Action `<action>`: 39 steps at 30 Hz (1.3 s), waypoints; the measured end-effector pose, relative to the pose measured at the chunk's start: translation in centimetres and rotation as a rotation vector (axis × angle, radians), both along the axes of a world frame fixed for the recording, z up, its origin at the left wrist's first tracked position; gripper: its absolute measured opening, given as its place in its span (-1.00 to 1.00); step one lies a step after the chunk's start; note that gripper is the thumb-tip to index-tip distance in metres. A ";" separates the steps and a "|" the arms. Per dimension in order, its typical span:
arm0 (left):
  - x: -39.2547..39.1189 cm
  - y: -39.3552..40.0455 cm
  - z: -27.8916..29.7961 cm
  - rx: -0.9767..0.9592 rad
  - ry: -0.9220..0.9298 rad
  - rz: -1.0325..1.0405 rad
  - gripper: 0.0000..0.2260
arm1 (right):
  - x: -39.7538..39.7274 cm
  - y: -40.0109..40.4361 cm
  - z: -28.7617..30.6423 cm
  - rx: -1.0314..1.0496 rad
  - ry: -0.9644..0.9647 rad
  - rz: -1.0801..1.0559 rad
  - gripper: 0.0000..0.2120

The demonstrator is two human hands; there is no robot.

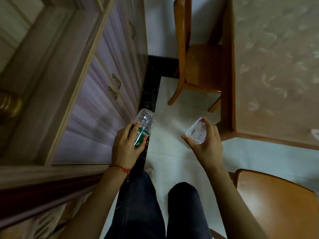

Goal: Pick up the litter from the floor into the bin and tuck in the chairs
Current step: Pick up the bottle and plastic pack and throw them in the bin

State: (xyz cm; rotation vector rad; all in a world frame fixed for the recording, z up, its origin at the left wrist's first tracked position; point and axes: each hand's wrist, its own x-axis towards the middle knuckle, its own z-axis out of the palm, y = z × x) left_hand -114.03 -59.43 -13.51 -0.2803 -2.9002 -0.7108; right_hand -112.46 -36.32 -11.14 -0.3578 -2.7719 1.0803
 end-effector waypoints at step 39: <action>43.6 -1.5 3.8 -0.005 0.029 0.382 -0.49 | 35.0 -1.9 1.6 -0.079 -0.005 0.288 -0.21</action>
